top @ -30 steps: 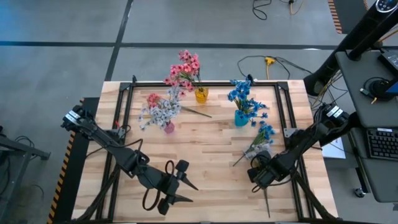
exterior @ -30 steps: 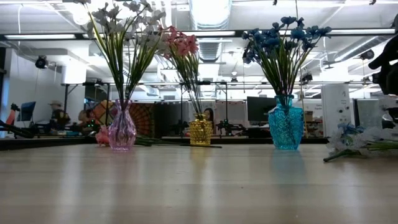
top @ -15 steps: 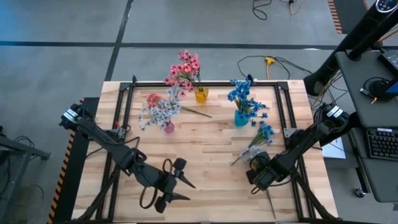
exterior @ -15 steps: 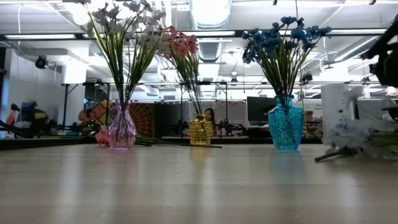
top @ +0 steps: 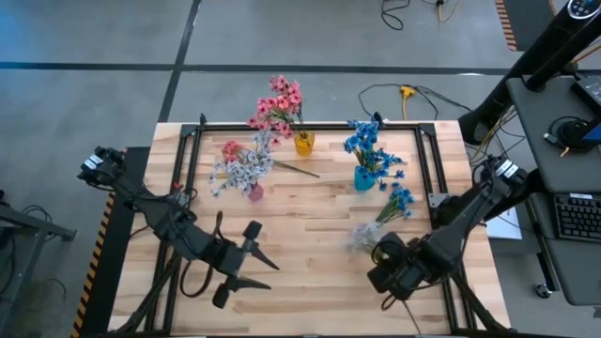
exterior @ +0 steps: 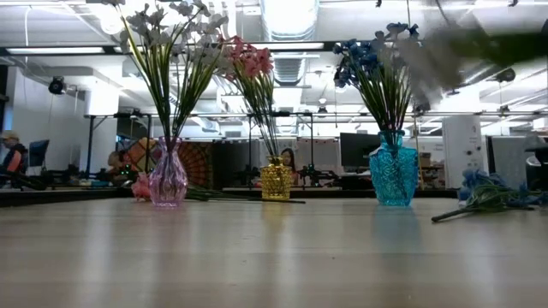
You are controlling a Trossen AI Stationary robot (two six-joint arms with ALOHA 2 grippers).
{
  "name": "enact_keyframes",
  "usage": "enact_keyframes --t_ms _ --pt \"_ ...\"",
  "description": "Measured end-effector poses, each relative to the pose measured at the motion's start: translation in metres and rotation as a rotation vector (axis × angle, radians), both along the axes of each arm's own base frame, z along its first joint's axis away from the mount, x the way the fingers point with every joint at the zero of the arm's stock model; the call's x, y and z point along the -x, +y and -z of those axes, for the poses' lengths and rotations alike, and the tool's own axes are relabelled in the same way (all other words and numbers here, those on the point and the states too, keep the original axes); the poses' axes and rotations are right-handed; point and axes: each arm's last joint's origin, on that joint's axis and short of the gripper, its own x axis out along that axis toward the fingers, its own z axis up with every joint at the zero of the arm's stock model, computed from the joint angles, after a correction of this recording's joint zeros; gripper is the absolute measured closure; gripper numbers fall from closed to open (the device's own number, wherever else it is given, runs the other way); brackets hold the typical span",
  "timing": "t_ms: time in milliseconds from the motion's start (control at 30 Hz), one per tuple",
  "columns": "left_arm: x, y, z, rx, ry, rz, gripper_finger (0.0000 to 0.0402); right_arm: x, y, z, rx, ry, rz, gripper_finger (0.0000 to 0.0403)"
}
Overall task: Sort flowers into vase by color
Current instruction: Put the white flowers into the purple vase
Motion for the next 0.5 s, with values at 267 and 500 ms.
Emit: enact_keyframes --t_ms 267,500 --pt "-0.009 -0.006 0.028 0.036 -0.025 -0.011 0.0219 -0.031 0.016 -0.047 0.406 -0.524 -0.404 0.0375" --pt "-0.017 -0.008 0.039 0.034 -0.048 -0.117 0.0219 -0.048 0.022 -0.061 0.835 -0.693 -0.662 0.0375"
